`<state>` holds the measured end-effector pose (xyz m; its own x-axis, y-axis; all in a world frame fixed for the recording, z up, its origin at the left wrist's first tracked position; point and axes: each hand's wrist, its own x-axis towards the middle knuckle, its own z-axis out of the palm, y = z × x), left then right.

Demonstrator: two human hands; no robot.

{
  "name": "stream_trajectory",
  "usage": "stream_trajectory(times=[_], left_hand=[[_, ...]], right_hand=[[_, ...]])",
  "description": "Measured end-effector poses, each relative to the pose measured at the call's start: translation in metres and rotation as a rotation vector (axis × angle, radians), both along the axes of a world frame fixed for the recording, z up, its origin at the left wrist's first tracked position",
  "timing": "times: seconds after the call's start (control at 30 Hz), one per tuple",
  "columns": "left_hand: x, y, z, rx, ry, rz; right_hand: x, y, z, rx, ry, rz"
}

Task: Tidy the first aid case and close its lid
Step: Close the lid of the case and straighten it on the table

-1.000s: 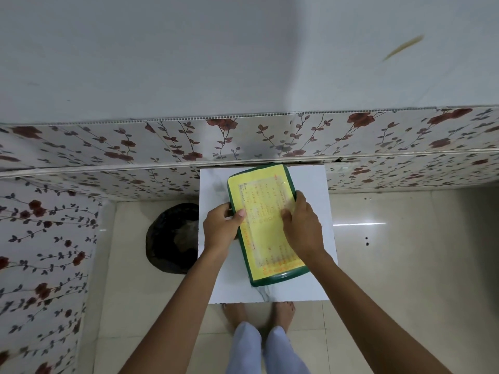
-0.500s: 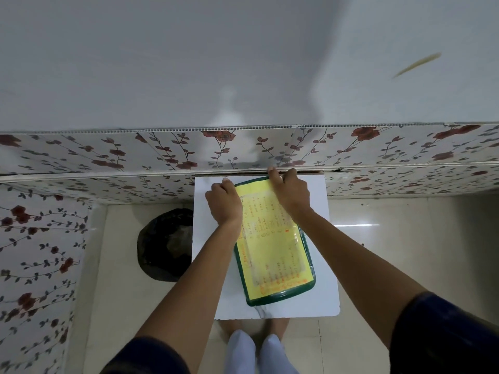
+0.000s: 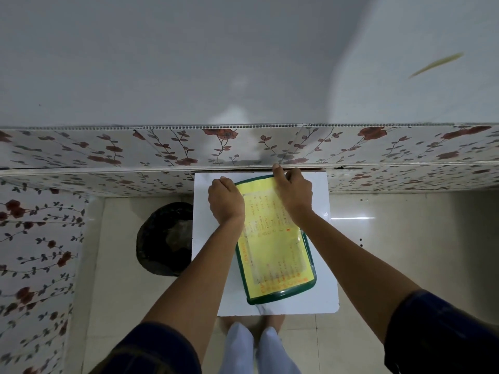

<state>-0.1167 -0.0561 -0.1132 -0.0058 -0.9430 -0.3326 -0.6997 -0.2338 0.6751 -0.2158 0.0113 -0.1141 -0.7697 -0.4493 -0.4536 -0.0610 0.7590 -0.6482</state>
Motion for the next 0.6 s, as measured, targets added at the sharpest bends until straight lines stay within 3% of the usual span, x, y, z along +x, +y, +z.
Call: stream_trajectory(times=[0.23,0.37,0.47,0.6], left_hand=[[0.046,0.054,0.015,0.209,0.111,-0.004],[0.065,0.117,0.021,0.348,0.147,0.134],[0.067,0.128,0.018,0.308,0.108,0.137],[0.067,0.126,0.013,0.215,0.032,0.107]], right_hand=[[0.030,0.073,0.012,-0.014,-0.069,-0.005],[0.070,0.121,0.014,0.025,-0.131,-0.130],[0.079,0.124,0.014,0.069,-0.226,-0.265],[0.078,0.121,0.012,0.108,-0.159,-0.258]])
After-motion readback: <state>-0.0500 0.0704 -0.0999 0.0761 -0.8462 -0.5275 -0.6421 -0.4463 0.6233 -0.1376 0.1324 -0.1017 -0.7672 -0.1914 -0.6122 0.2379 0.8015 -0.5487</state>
